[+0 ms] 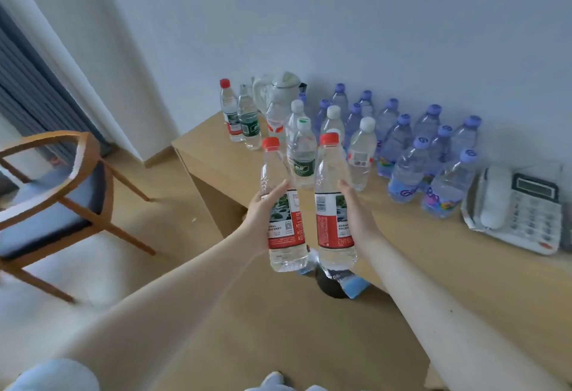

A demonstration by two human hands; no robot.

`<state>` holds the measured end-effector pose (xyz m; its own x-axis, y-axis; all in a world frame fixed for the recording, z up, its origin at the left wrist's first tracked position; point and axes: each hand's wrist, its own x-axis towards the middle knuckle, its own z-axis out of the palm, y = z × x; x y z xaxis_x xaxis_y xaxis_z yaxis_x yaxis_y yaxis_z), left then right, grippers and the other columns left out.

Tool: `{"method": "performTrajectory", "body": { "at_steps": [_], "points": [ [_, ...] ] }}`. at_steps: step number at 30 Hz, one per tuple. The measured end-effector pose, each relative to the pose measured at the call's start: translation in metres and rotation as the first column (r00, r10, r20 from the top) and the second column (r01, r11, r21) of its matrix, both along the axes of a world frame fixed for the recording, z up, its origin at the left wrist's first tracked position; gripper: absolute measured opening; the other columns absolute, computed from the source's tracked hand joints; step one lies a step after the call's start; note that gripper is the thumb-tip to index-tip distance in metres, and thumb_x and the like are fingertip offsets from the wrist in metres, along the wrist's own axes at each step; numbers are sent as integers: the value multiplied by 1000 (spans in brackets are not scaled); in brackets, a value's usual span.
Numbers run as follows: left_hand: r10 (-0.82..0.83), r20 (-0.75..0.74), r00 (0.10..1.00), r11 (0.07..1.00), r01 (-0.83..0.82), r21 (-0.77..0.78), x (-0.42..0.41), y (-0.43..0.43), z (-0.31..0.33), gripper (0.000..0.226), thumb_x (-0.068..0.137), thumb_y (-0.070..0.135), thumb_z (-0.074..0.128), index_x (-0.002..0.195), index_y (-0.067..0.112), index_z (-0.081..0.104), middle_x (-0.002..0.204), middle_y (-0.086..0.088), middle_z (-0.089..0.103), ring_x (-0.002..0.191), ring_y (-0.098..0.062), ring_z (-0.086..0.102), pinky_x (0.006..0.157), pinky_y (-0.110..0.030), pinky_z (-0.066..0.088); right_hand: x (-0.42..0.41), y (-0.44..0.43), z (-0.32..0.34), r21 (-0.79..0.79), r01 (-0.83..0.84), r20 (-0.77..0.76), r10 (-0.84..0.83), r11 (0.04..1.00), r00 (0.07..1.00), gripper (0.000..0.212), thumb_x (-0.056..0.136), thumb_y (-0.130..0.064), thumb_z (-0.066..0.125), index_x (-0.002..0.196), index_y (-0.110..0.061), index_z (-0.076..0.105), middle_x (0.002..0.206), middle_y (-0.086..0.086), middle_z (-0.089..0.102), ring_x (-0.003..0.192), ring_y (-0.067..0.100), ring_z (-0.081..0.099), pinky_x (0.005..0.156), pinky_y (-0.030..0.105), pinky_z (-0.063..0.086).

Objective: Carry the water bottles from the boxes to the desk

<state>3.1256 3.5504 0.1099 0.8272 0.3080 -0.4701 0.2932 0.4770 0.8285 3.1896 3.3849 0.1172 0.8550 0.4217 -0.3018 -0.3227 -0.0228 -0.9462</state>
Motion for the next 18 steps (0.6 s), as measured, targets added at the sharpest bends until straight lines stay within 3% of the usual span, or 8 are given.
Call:
{"method": "performTrajectory", "body": {
  "at_steps": [1,3,8,12,15,18],
  "points": [
    [-33,-10,999,999,33,20,14,0,2,68,72,38,79,126,8,52,79,-7,69,65,-22,67,61,-36,57,5,-3,0,5,60,11,-60,998,998,26,99,-44,44,99,-27,64,91,-1,72,81,11,68,68,25,50],
    [-114,-20,993,992,115,44,41,-2,8,52,80,27,75,124,11,53,84,-9,70,66,-23,68,60,-35,57,13,-8,4,-21,180,22,-179,984,984,32,96,-49,46,110,-26,62,100,0,72,90,14,67,75,29,51],
    [-349,36,937,935,345,84,92,-11,22,49,82,27,74,125,12,56,88,-8,69,70,-23,67,65,-35,55,19,-20,17,-46,466,25,-466,883,885,54,93,-50,52,122,-6,59,113,21,67,101,35,66,94,48,51],
    [-482,27,876,875,480,67,107,-30,24,46,81,28,75,120,14,54,84,-5,69,67,-20,67,61,-33,55,7,-32,17,-25,598,49,-597,801,801,31,92,-40,59,101,-10,62,88,8,68,73,17,67,72,30,53],
    [-569,15,823,822,567,51,108,-46,20,36,82,29,75,110,18,55,85,-6,69,71,-22,68,68,-38,57,-7,-43,15,-26,663,54,-661,748,748,28,90,-37,64,106,-14,62,83,0,68,62,7,67,54,17,51],
    [-612,23,790,791,612,20,105,-57,16,29,83,26,74,106,20,56,83,-6,69,69,-22,68,67,-38,57,-18,-50,16,-51,700,54,-698,712,714,32,88,-37,66,111,-14,61,85,0,69,63,7,68,49,14,49]
  ]
}}
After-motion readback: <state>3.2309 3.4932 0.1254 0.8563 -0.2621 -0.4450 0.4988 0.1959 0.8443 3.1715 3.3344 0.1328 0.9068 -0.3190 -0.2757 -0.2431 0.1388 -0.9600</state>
